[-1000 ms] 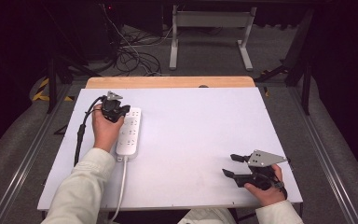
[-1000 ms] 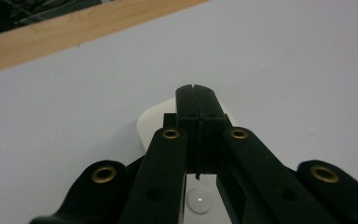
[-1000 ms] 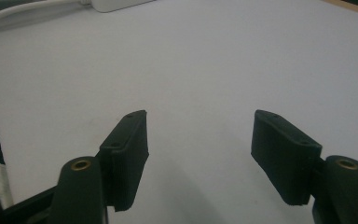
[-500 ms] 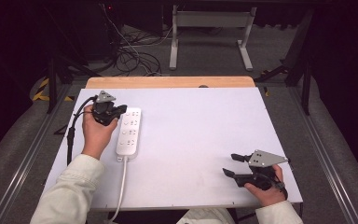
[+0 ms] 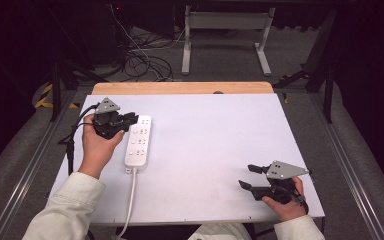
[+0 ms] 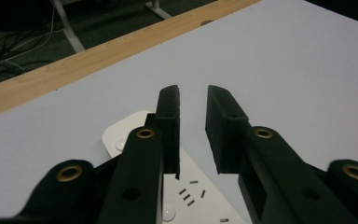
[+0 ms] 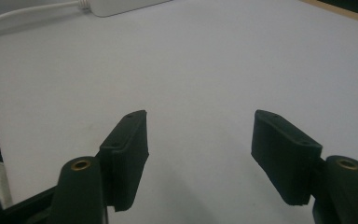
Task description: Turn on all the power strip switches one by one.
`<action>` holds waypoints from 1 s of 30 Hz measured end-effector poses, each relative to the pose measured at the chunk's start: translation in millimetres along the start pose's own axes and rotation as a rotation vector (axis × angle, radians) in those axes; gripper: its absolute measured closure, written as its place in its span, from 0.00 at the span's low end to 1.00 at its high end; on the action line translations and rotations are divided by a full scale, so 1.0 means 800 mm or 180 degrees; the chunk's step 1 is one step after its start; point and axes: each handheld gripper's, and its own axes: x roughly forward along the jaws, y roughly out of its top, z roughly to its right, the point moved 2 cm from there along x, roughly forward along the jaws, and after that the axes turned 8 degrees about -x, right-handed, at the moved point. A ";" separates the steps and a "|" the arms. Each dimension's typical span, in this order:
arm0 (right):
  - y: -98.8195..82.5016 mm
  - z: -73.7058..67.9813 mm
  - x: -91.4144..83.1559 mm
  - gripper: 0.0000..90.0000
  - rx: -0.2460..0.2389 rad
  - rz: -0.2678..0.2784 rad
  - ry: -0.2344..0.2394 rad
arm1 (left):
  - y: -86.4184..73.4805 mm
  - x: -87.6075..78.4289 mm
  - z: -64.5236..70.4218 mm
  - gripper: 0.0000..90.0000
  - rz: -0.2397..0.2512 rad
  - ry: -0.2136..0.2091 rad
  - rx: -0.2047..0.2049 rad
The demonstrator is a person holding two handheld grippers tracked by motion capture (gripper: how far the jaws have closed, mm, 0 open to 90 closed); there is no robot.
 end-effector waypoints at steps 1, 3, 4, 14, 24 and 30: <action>0.000 0.000 0.000 0.41 0.0001 0.0003 -0.0002 | 0.000 -0.004 0.003 0.83 0.0018 -0.0039 0.0030; 0.000 0.000 0.000 0.41 0.0005 0.0004 -0.0006 | 0.000 -0.012 0.008 0.79 0.0041 -0.0075 0.0089; 0.000 0.000 0.000 0.41 0.0005 0.0002 -0.0007 | 0.000 -0.016 0.013 0.77 0.0066 -0.0129 0.0067; 0.000 0.000 0.000 0.41 0.0013 0.0003 -0.0005 | -0.028 -0.062 0.037 0.51 0.0246 -0.0349 0.0115; 0.001 -0.001 -0.001 0.41 0.0015 0.0009 -0.0017 | -0.088 -0.088 0.043 0.37 0.0503 -0.0541 0.0184; 0.001 -0.001 -0.001 0.41 0.0013 0.0016 -0.0016 | -0.123 -0.092 0.045 0.35 0.0405 -0.0451 0.0284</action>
